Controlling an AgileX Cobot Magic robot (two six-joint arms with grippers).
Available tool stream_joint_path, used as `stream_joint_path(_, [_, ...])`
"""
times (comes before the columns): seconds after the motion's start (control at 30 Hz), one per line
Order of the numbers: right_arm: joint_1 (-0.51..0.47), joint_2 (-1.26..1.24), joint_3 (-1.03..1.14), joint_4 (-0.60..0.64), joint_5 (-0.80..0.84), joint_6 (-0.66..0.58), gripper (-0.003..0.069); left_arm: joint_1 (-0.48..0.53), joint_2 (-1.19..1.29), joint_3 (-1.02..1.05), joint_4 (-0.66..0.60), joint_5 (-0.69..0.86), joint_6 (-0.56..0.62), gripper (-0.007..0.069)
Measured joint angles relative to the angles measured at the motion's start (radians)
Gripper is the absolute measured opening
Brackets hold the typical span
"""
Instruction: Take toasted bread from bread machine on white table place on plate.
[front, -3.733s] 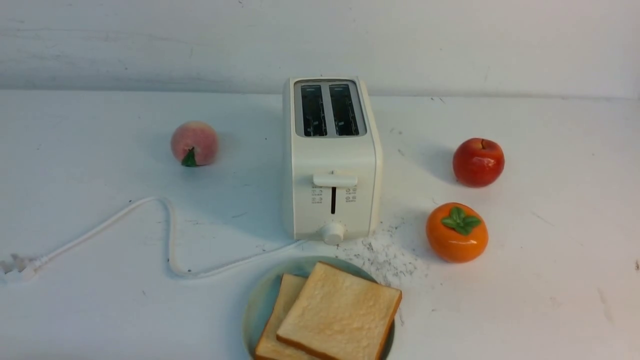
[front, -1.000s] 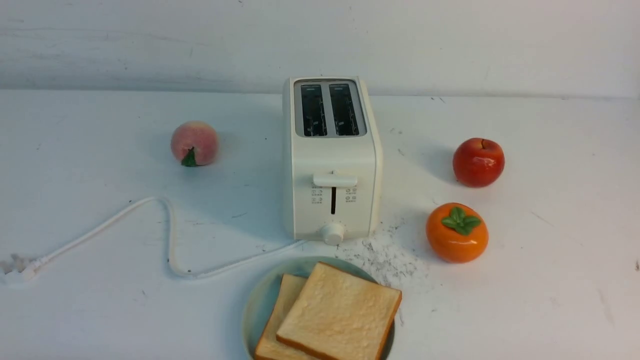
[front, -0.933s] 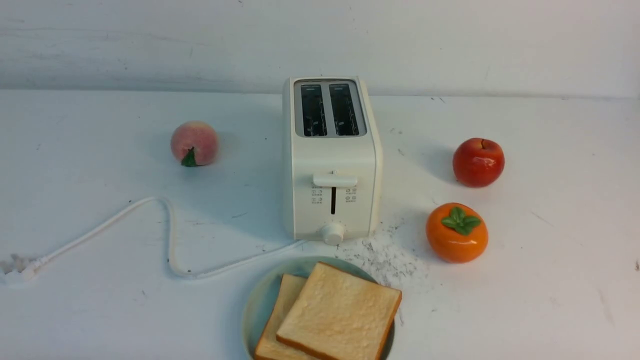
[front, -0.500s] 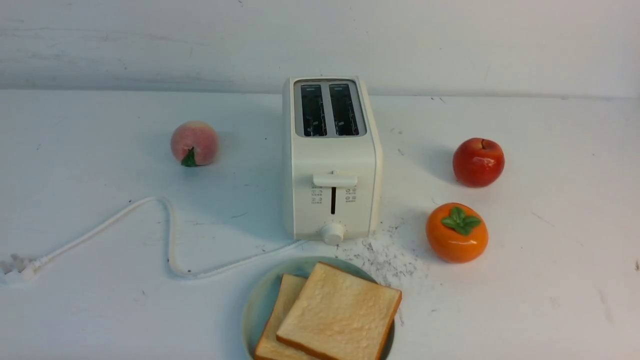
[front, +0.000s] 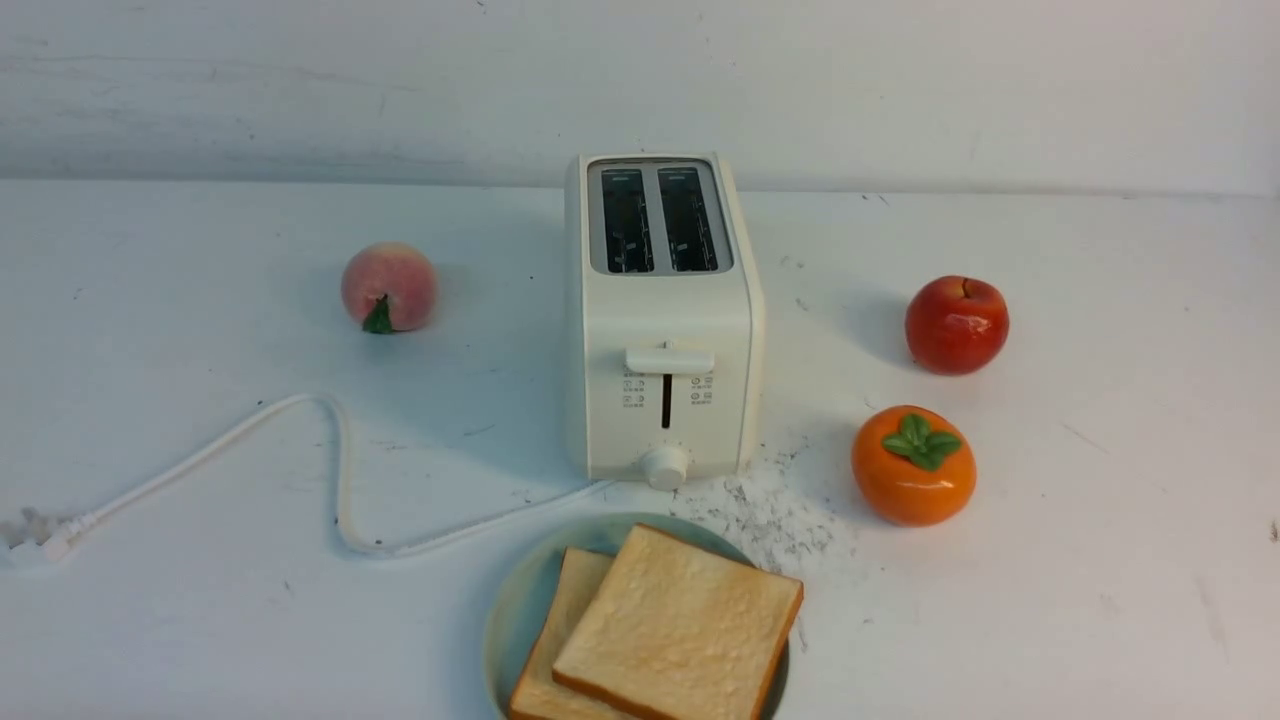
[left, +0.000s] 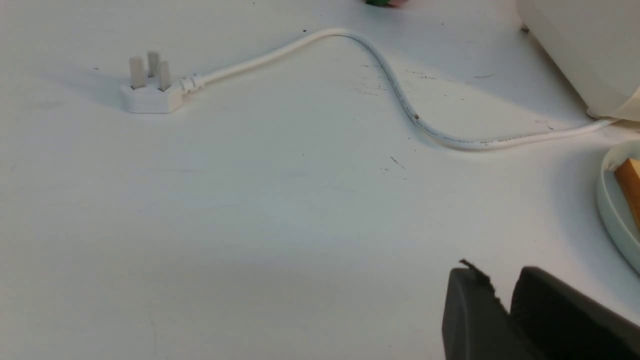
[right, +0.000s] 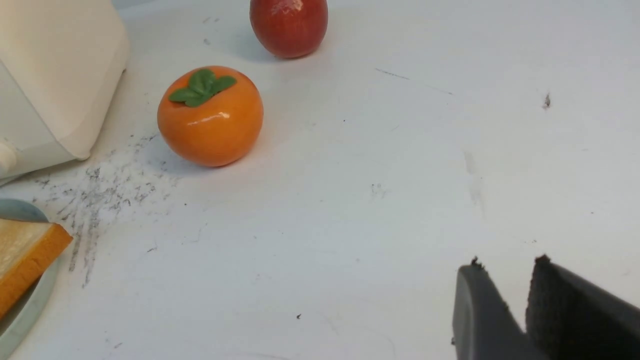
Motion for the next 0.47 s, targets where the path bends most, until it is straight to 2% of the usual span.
stream_joint_path(0.47, [0.0,0.0,0.0,0.0,0.0,0.0,0.0179,0.0,0.0,0.0,0.0,0.0,0.0,0.0127])
